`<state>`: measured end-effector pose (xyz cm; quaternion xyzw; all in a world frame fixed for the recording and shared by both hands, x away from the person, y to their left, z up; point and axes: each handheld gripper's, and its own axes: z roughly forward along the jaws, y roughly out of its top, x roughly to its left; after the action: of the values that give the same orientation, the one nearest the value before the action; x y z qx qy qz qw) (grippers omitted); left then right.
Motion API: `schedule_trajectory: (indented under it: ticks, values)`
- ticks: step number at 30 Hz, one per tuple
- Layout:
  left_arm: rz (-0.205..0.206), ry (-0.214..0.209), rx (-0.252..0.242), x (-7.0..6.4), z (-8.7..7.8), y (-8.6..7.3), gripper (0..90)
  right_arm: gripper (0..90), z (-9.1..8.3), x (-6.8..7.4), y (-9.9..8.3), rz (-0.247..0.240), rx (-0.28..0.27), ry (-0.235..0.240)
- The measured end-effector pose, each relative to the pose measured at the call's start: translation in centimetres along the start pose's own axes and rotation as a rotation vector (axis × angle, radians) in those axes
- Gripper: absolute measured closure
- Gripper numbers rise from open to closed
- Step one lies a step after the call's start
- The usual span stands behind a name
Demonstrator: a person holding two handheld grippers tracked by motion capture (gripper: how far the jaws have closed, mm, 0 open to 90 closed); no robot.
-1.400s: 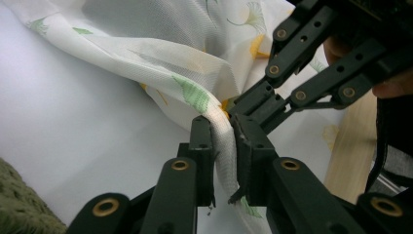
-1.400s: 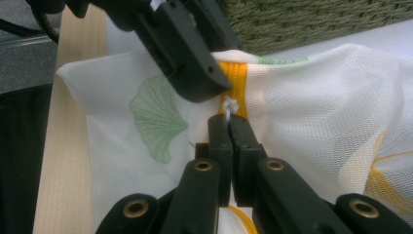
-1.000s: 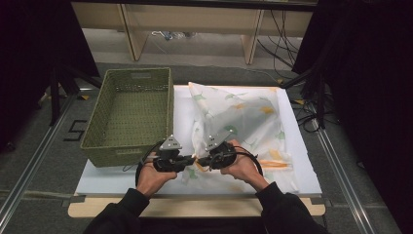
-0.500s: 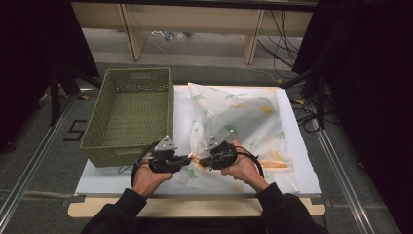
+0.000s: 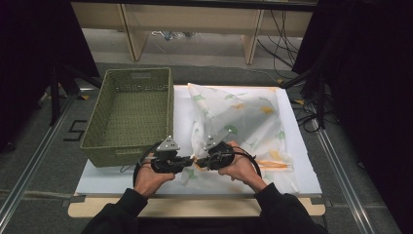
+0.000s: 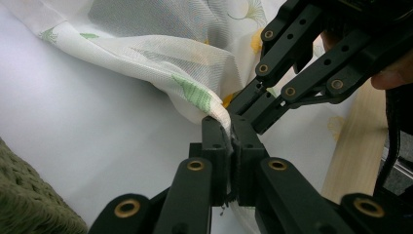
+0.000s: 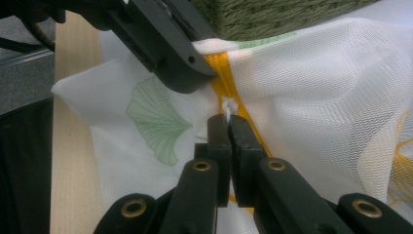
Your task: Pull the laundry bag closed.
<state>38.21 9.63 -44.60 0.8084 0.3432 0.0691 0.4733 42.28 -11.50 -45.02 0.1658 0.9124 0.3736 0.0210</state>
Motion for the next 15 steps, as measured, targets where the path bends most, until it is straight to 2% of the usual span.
schedule_trajectory:
  ticks: [3,4,6,7,9,15]
  values:
    - [0.004,0.001,0.001,-0.10,0.08,0.00,86.1,89.9,0.20,-0.02,0.04,0.040,-0.001,0.007]
    - [0.004,0.003,0.002,-0.10,0.07,-0.01,86.1,90.0,0.25,-0.12,0.06,0.023,0.000,0.005]
    - [0.003,0.004,0.002,-0.14,0.12,-0.02,86.2,90.0,0.20,-0.02,0.13,0.035,0.010,-0.013]
    - [0.020,0.004,0.009,-0.07,0.08,0.00,86.2,90.0,0.20,-0.01,0.18,0.028,0.019,-0.020]
    - [0.015,0.004,0.015,-0.20,0.14,-0.04,86.4,90.0,0.24,0.04,0.22,0.016,0.028,-0.039]
    - [0.019,0.012,0.009,-0.27,0.03,-0.09,86.5,90.0,-0.04,-0.05,0.05,0.034,0.036,-0.068]
